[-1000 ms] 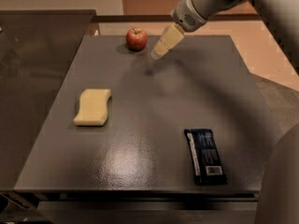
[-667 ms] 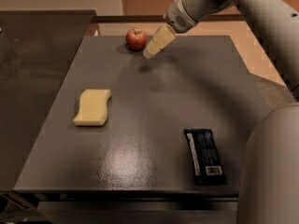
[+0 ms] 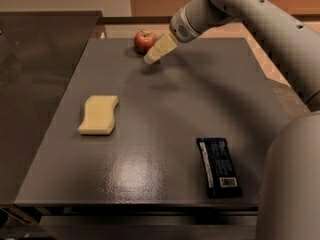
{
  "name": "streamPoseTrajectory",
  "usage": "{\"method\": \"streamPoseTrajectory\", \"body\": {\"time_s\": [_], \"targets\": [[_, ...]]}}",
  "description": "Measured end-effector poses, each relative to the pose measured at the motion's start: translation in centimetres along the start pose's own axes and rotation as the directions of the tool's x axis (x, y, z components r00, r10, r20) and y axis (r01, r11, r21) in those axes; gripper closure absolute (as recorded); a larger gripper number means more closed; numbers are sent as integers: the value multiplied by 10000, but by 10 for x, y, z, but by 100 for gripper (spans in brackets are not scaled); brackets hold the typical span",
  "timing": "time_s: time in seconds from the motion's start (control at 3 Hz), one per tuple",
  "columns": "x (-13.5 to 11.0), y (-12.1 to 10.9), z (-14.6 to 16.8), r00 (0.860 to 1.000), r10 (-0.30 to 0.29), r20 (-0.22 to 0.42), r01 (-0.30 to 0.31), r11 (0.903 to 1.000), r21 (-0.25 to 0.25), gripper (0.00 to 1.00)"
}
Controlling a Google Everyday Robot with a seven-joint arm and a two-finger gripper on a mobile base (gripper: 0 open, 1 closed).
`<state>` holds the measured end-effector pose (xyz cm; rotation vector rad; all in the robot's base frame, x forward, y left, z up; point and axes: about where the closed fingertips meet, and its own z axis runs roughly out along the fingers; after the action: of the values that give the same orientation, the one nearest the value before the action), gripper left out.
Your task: Move apple near sponge
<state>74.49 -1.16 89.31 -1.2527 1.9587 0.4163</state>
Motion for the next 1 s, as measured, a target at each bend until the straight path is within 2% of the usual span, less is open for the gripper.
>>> {"method": "streamPoseTrajectory", "body": {"time_s": [0.33,0.67,1.0], "targets": [[-2,-9,14,9985,378,403,-403,9972,622,0],[-6,-20,26,9930,791,873,-876,9914,975,0],[-10,-30,40,9873,1167,1078,-1275,9868,997,0]]}}
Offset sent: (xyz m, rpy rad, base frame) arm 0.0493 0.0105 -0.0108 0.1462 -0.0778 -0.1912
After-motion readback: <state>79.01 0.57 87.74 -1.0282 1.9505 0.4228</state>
